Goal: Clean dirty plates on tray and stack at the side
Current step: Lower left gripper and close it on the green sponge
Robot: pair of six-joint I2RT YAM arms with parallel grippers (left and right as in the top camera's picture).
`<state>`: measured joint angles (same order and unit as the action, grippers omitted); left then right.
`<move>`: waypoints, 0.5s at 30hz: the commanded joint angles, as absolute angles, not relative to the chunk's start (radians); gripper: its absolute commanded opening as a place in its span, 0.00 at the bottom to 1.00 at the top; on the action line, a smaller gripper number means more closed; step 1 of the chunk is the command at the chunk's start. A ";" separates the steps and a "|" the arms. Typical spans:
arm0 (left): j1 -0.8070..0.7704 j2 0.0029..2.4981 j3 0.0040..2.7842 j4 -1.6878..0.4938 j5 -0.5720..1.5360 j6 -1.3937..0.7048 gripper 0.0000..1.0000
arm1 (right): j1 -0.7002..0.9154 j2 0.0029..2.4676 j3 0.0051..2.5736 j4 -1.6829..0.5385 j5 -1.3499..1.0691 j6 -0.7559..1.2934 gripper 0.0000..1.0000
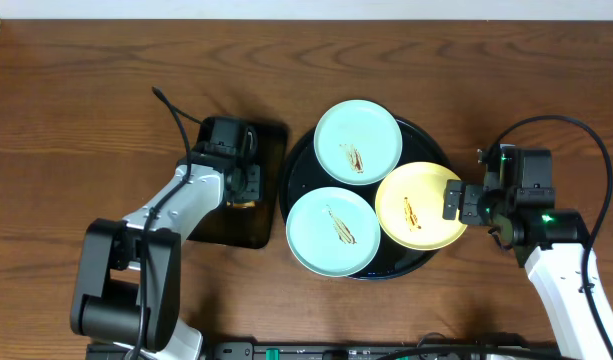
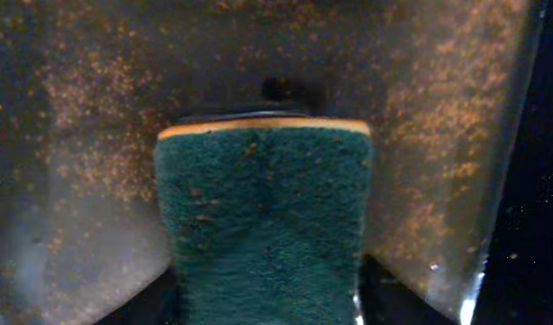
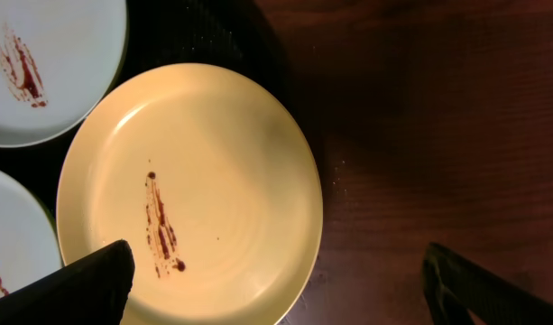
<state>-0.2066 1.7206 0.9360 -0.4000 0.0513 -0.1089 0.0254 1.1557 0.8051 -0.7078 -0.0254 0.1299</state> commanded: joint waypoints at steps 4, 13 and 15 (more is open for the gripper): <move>-0.209 1.730 0.953 -0.398 0.060 -0.115 0.19 | 0.014 1.154 0.825 -0.707 -0.012 0.146 0.99; -0.208 1.704 0.963 -0.398 0.059 -0.115 0.07 | 0.014 1.154 0.825 -0.707 -0.012 0.145 0.99; -0.208 1.672 0.973 -0.403 0.059 -0.114 0.07 | 0.014 1.154 0.825 -0.707 -0.012 0.145 0.99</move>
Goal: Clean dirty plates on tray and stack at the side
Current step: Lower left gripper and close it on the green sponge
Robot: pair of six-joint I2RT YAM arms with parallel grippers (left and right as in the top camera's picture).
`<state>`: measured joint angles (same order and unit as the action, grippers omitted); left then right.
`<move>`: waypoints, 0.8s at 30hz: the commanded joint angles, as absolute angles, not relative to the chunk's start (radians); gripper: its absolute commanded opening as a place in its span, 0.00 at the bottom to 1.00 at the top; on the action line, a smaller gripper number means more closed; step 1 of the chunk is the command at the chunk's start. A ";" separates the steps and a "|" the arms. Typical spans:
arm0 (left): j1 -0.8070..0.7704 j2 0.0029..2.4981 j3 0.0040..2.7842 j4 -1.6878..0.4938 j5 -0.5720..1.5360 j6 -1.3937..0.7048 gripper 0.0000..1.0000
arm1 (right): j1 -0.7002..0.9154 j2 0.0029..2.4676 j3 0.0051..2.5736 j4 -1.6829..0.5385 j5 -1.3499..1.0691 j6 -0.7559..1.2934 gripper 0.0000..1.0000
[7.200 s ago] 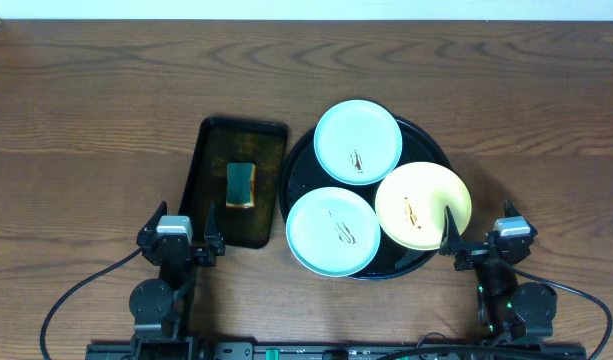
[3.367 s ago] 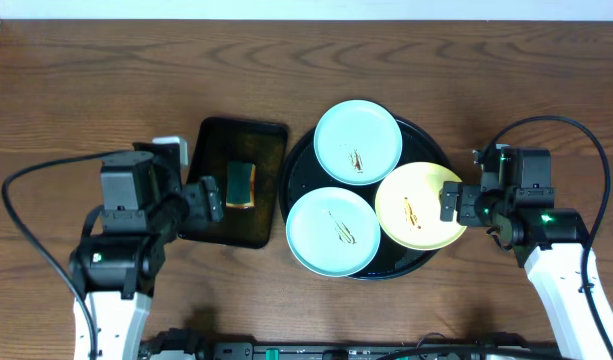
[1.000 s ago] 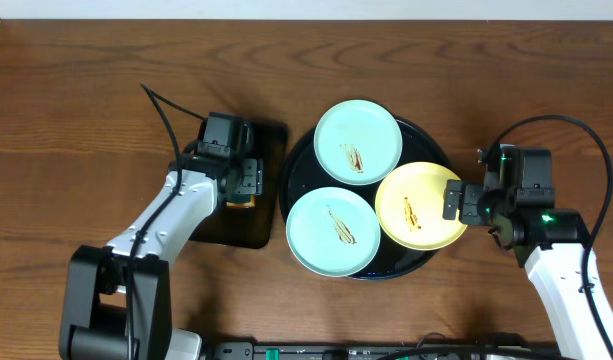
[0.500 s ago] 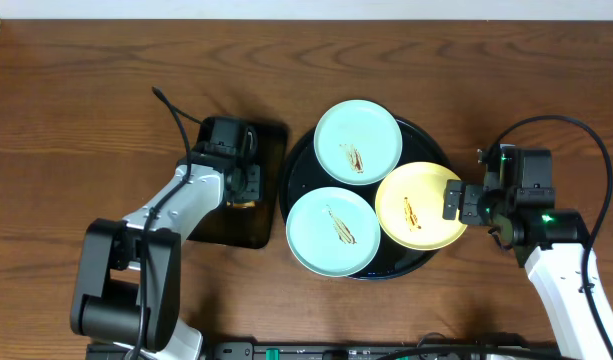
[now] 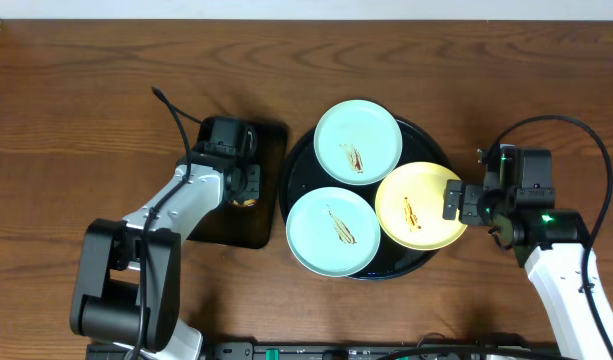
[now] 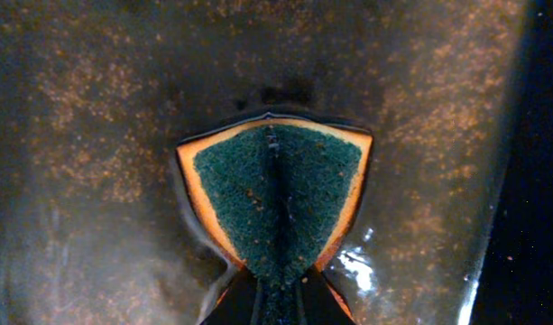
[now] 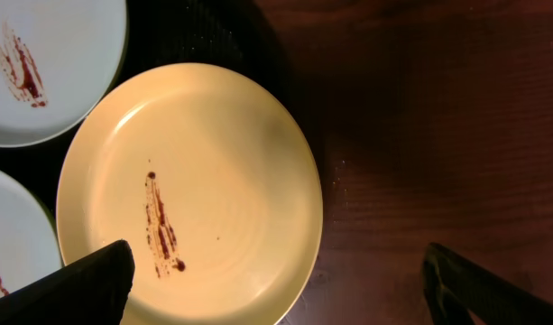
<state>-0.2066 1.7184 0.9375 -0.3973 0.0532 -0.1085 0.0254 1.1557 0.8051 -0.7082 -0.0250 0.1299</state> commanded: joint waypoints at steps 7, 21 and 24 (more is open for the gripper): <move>-0.208 1.584 0.982 -0.426 0.060 -0.115 0.08 | 0.014 1.154 0.825 -0.707 -0.012 0.145 0.99; -0.208 1.760 0.958 -0.417 0.059 -0.114 0.08 | 0.014 1.154 0.825 -0.712 -0.010 0.145 0.99; -0.208 1.744 0.962 -0.422 0.060 -0.114 0.08 | 0.013 1.154 0.823 -0.723 0.011 0.142 0.99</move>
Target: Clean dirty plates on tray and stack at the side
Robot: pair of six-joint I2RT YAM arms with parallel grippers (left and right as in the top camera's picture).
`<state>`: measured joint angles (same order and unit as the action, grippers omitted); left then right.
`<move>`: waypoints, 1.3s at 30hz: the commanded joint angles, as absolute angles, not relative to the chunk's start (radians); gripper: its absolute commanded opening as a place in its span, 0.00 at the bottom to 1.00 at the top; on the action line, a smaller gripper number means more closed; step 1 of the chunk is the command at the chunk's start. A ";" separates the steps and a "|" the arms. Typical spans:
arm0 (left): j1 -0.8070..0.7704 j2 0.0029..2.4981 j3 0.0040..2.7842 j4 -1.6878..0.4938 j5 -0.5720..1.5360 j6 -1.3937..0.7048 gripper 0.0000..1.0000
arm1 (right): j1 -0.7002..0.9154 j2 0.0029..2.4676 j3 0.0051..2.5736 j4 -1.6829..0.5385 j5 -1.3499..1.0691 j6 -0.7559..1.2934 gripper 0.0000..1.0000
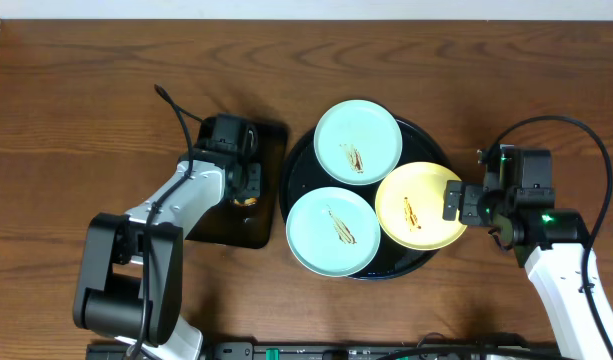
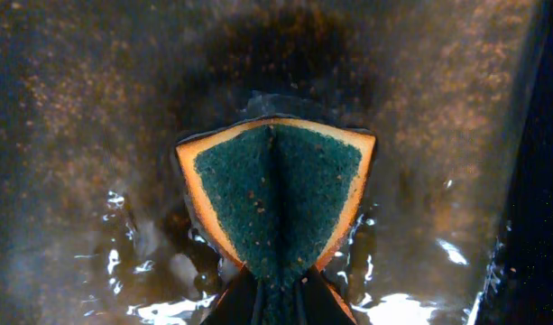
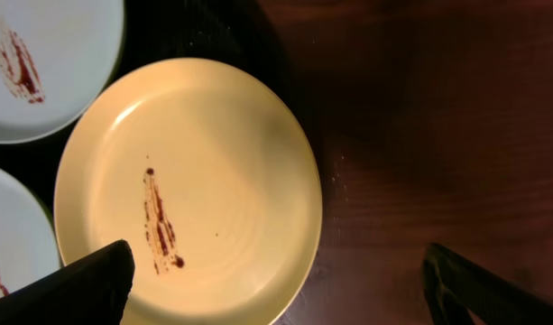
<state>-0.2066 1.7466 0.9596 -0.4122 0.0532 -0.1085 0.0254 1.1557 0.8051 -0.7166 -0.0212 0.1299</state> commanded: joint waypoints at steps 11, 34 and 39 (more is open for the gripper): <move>-0.208 1.562 0.981 -0.502 0.064 -0.115 0.11 | -0.093 1.258 0.822 -0.710 -0.197 0.050 0.88; -0.208 1.522 0.981 -0.492 0.075 -0.118 0.08 | -0.099 1.519 0.822 -0.601 -0.216 0.051 0.34; -0.208 1.507 0.981 -0.493 0.075 -0.118 0.08 | -0.097 1.519 0.818 -0.598 -0.217 0.051 0.20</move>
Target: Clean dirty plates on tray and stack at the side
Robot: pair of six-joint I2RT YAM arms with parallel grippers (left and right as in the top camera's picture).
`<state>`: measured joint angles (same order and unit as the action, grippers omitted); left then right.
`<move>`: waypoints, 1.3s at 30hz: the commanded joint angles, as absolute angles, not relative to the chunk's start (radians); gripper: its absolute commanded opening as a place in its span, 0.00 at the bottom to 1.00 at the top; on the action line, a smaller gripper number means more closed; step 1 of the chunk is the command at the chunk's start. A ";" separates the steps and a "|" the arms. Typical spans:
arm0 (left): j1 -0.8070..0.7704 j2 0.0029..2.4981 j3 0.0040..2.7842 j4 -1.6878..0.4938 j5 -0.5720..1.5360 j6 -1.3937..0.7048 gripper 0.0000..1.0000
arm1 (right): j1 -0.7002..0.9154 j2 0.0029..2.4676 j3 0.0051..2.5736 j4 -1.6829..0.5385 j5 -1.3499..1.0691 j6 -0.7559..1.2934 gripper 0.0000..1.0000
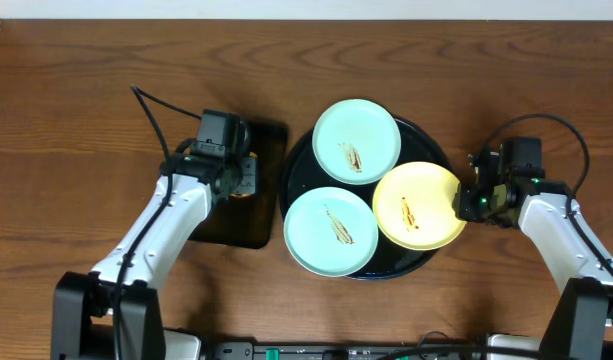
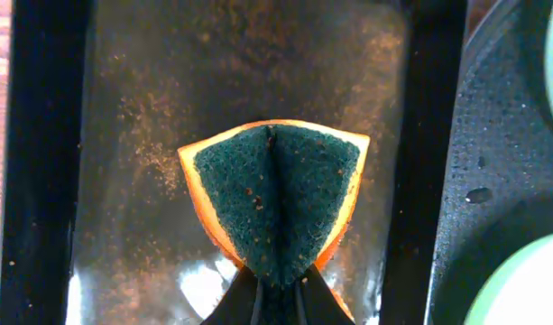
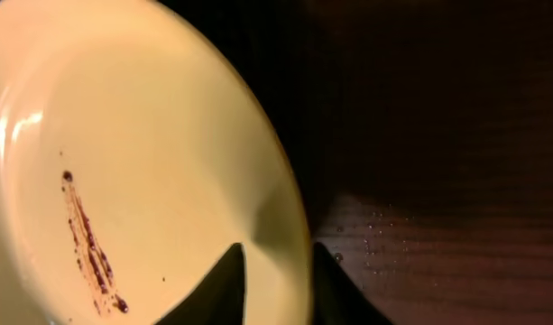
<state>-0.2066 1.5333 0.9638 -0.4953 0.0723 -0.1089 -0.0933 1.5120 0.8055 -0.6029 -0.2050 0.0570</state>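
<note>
A folded green-and-orange sponge (image 2: pixel 273 194) is pinched in my left gripper (image 2: pixel 274 293), which hangs above the wet black rectangular tray (image 2: pixel 41 181). Overhead, that left gripper (image 1: pixel 234 178) is over the tray's right part. Three stained plates lie on the round black tray (image 1: pixel 296 165): a teal plate (image 1: pixel 357 141) at the back, a teal plate (image 1: pixel 332 229) at the front and a yellow plate (image 1: pixel 418 206) on the right. My right gripper (image 3: pixel 278 289) is shut on the yellow plate's (image 3: pixel 150 181) right rim, one finger on each face. A dark red streak (image 3: pixel 91 244) marks that plate.
The rectangular tray (image 1: pixel 268 140) stands directly left of the round tray, whose edge (image 2: pixel 493 162) shows in the left wrist view. Bare wooden table (image 1: pixel 526 110) lies right of the round tray, with water droplets (image 3: pixel 375 239) near the yellow plate's rim.
My left gripper has risen from the tray's water, still holding the folded sponge. My right gripper, open beside the yellow plate before, is now shut on its right rim.
At first the sponge lay flat between my open left fingers in the rectangular tray, while the right gripper stood open by the yellow plate. Then the left gripper was shut on the sponge, folding it, low in the water. Now the sponge is raised and the right gripper holds the plate.
</note>
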 commanded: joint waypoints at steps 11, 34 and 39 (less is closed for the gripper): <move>-0.208 1.466 0.981 -0.483 0.074 -0.118 0.08 | -0.098 1.519 0.791 -0.588 -0.214 0.051 0.10; -0.208 1.219 0.981 -0.366 -0.020 -0.117 0.08 | -0.098 1.519 0.791 -0.587 -0.184 0.051 0.06; -0.208 1.219 0.981 -0.331 -0.020 -0.117 0.08 | -0.098 1.519 0.791 -0.586 -0.184 0.051 0.12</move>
<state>-0.2066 1.2324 0.9638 -0.3515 -0.0048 -0.1089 -0.0933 1.5120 0.8009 -0.5884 -0.1864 0.0559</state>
